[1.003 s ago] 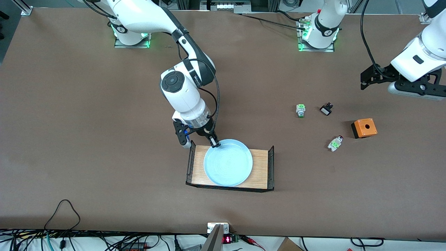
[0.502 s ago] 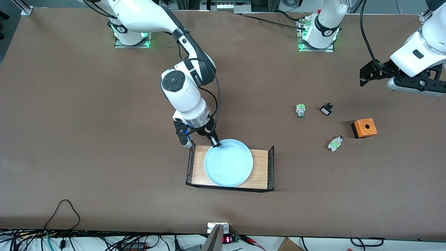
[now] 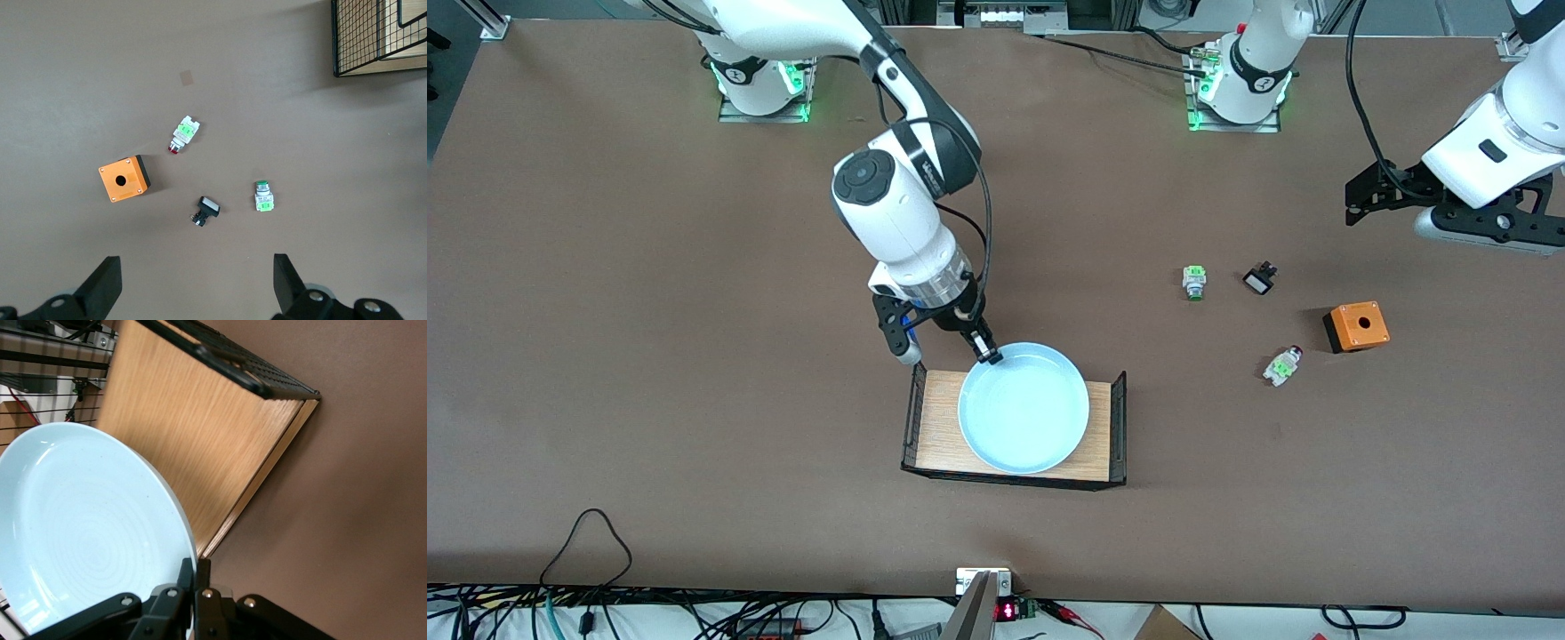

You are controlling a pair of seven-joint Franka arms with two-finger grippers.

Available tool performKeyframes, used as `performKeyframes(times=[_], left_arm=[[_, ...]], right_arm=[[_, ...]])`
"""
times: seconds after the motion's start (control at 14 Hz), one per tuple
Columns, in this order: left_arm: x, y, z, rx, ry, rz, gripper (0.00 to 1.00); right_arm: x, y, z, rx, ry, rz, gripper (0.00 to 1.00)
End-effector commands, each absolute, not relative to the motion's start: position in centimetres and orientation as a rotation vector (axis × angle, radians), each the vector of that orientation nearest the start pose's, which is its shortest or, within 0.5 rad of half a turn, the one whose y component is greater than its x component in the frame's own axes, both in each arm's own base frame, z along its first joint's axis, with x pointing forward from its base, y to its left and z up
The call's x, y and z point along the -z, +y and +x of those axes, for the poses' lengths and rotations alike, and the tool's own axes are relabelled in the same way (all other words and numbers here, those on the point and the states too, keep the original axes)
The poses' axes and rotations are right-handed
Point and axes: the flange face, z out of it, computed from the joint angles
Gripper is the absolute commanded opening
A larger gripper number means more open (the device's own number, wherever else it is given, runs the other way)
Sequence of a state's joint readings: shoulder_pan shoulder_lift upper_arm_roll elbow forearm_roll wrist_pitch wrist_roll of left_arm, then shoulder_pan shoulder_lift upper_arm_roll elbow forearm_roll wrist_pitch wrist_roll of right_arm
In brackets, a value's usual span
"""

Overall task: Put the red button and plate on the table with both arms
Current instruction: 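Lift the plate out of the basket with the right gripper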

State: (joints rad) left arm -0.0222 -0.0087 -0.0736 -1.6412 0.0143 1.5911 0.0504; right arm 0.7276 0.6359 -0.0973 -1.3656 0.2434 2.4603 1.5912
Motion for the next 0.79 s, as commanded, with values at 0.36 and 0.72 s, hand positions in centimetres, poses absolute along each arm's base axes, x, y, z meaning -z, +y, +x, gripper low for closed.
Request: performKeyframes(times=[0.36,0.72], left_arm=[[-60.4,-4.7,55.0,-0.054,0.228,-3.04,1.0],[-60.4,-5.6,54.8,-0.061,0.256,-3.038,1.0]], right_arm=[[-50.4,35.5,61.3,0.045,1.19,-2.536,0.0],[-53.4,25.5,62.2,-0.089,1.045,-2.686,0.0]])
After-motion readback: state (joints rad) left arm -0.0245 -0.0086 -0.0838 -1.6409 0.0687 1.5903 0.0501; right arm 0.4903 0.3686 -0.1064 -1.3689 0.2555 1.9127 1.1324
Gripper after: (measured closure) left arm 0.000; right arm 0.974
